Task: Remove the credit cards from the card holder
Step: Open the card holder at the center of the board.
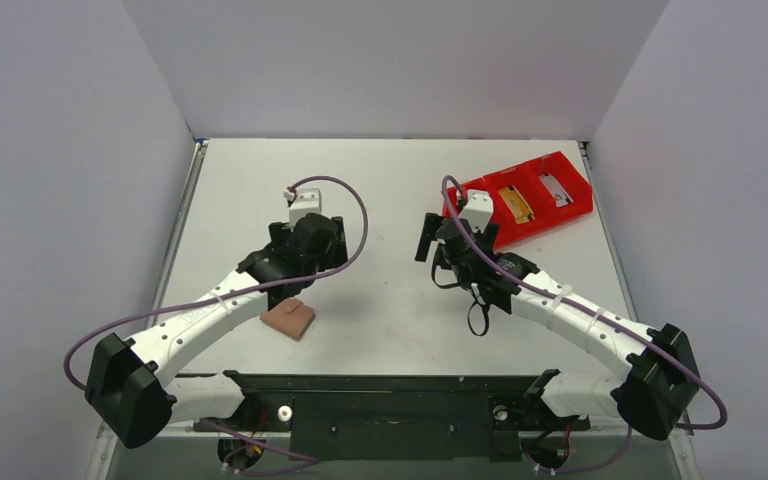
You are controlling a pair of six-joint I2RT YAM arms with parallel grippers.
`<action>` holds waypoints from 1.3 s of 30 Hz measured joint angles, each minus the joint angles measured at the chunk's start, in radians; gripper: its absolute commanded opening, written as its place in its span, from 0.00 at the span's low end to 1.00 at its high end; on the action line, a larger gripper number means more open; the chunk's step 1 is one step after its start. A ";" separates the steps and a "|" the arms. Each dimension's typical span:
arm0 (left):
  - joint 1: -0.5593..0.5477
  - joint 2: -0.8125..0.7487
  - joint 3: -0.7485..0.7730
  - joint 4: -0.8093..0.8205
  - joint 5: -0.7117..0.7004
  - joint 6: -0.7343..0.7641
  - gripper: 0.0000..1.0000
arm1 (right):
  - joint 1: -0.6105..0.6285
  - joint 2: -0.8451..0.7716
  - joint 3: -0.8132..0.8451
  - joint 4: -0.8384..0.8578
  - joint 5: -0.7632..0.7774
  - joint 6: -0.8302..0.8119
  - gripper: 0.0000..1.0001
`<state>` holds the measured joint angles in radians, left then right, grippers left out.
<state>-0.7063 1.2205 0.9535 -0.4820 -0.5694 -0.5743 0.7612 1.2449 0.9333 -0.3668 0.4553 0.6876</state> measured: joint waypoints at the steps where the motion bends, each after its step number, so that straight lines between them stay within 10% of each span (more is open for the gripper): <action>1: 0.000 0.001 0.002 -0.008 0.000 -0.002 0.89 | 0.000 0.000 0.000 0.000 0.000 -0.003 1.00; 20: 0.082 -0.039 0.083 -0.155 0.026 -0.013 0.89 | 0.090 0.112 0.084 -0.013 0.002 -0.045 0.99; 39: 0.144 -0.175 0.415 -0.355 0.009 -0.011 0.89 | 0.377 0.668 0.631 -0.043 -0.139 -0.182 0.94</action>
<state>-0.5621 1.0451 1.3685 -0.8371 -0.5606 -0.5850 1.1378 1.9129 1.5646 -0.4095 0.3161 0.5053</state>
